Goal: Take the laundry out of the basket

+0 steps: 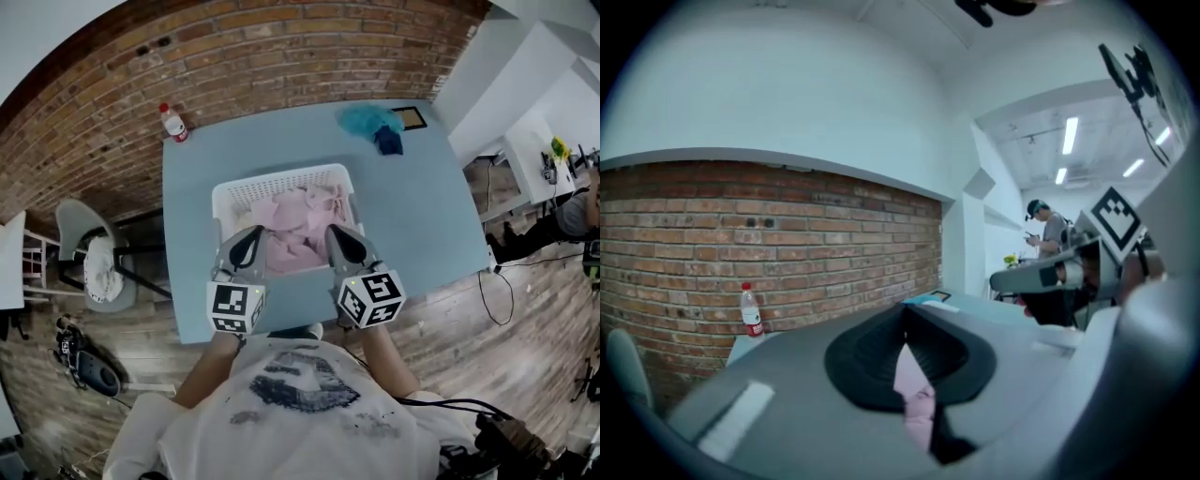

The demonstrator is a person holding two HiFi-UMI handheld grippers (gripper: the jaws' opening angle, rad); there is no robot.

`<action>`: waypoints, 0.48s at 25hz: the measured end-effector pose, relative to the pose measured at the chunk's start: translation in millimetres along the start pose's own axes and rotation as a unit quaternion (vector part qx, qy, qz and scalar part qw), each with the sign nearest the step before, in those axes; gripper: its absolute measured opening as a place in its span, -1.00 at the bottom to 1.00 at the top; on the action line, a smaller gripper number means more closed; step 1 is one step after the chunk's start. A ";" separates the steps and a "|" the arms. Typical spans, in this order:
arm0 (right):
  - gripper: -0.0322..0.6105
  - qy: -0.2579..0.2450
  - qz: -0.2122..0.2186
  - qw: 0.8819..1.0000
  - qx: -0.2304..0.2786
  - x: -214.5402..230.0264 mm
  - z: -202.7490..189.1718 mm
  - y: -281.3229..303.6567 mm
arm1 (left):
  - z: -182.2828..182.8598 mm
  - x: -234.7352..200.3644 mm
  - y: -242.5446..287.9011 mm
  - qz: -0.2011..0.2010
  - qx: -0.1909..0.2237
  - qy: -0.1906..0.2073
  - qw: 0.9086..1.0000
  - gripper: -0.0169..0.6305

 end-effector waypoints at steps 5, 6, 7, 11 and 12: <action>-0.91 0.003 -0.016 1.000 -0.001 -3.1 2.9 21.1 | -1.9 -21.4 13.8 -0.018 -0.002 -0.003 1.000 -0.98; -0.91 0.003 -0.021 1.000 -0.001 -3.4 3.6 23.5 | -2.0 -24.6 16.0 -0.021 -0.002 -0.004 1.000 -0.98; -0.90 0.002 -0.026 1.000 -0.002 -3.6 4.6 25.5 | -2.1 -27.5 18.2 -0.022 -0.003 -0.005 1.000 -0.98; -0.90 -0.002 -0.033 0.999 -0.013 1.6 9.5 32.0 | -1.1 -35.1 29.8 -0.025 -0.003 -0.009 1.000 -0.98; -0.90 -0.001 -0.032 0.999 -0.017 3.9 10.2 33.3 | -1.0 -35.9 32.8 -0.028 -0.003 -0.010 1.000 -0.98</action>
Point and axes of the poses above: the fingertips, and each gripper's own axes: y forward along the fingers, x to its right, z out of its top, the point moved 10 cm from there along -y, backward along the fingers, and after that the axes turned 7 degrees about -x, right-handed, at the moved point
